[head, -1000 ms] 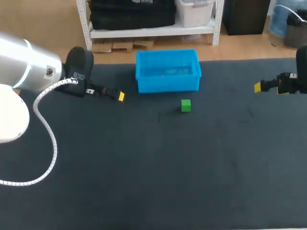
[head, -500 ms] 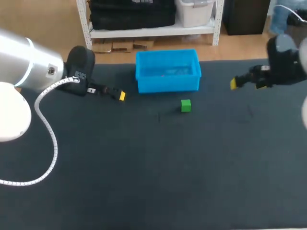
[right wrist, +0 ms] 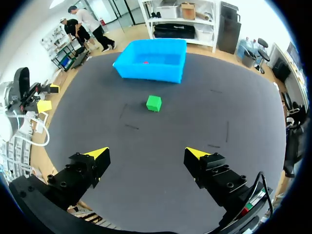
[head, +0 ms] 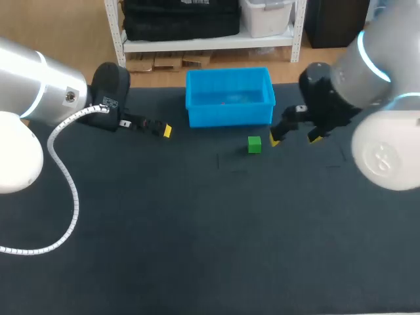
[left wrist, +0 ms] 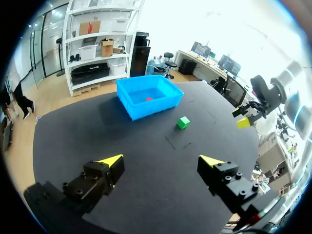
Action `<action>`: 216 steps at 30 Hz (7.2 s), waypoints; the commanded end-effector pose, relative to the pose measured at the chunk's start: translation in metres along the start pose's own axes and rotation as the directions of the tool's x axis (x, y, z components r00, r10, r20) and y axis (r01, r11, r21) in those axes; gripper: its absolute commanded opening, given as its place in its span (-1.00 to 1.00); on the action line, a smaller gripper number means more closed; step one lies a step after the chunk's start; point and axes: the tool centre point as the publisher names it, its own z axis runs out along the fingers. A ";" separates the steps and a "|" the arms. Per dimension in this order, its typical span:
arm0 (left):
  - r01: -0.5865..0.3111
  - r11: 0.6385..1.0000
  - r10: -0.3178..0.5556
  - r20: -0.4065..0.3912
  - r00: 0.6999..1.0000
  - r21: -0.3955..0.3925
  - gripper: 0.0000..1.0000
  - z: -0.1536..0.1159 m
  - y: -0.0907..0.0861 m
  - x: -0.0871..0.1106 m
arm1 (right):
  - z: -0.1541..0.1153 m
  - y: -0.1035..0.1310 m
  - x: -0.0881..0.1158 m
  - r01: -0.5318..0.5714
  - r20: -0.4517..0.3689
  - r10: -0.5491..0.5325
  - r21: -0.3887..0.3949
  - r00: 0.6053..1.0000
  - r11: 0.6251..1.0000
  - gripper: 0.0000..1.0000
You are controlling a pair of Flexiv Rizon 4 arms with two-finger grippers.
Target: Use the left arm to pick the red cube and place it into the blue plastic box first, then use the right arm to grasp the green cube and put it into the same blue plastic box after the first action is fully finished.
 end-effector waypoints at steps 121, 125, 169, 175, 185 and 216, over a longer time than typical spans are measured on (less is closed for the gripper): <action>-0.002 1.000 0.002 0.004 1.000 0.007 1.00 0.000 0.001 0.000 | 0.174 -0.034 -0.069 -0.078 -0.209 0.140 0.282 0.968 0.956 -1.00; -0.002 1.000 0.002 0.004 1.000 0.007 1.00 0.000 0.001 0.000 | 0.164 -0.030 -0.073 -0.090 -0.190 0.144 0.267 0.971 0.959 -1.00; -0.002 1.000 0.002 0.004 1.000 0.007 1.00 0.000 0.001 0.000 | 0.043 0.020 -0.110 -0.048 0.276 0.030 0.057 0.961 0.997 -1.00; -0.002 1.000 0.002 0.004 1.000 0.007 1.00 0.000 0.001 0.000 | 0.046 0.020 -0.110 -0.045 0.262 0.030 0.051 0.965 0.998 -1.00; -0.002 1.000 0.002 0.004 1.000 0.007 1.00 0.000 0.001 0.000 | 0.057 0.019 -0.131 -0.038 0.240 0.029 0.032 0.970 0.999 -1.00; -0.002 1.000 0.002 0.004 1.000 0.007 1.00 0.000 0.001 0.000 | 0.152 0.005 -0.246 -0.009 0.195 -0.004 0.065 0.981 0.998 -1.00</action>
